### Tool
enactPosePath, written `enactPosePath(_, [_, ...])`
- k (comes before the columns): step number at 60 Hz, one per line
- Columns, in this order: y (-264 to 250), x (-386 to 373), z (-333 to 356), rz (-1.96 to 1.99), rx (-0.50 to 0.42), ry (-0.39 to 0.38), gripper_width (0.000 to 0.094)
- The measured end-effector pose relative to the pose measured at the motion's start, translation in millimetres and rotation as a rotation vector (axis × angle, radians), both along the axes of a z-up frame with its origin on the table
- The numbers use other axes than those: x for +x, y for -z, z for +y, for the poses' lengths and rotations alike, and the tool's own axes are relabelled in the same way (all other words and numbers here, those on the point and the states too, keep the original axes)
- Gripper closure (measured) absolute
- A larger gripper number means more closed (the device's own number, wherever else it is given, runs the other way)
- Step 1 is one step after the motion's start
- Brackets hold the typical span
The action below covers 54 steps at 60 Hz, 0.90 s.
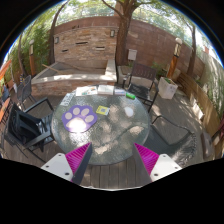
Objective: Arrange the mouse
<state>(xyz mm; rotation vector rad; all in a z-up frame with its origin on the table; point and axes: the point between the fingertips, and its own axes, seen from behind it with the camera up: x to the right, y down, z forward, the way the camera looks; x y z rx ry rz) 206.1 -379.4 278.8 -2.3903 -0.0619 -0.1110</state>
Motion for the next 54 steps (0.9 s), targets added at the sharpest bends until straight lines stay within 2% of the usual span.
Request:
enactPosePath(10, [19.7,14.0,-0.5,0.015,-0.048,0.014,0.0112])
enactPosePath(21, [89.5,69.1,52.5,0.034,-0.054,0.044,0.0106])
enactPosePath(28, [139.4,105.0,113.3,0.025,-0.001,0.035,0.0109])
enactPosePath(32, [160.1,119.3,170.0,0.031,0.073,0.019,0.0109])
enactPosePath(39, [199.9,135.7,248.8,0.053,0.121,-0.006,0.0111])
enactPosePath(54, [264.8,152.7,380.4,0.082,0.151,-0.042,0.012])
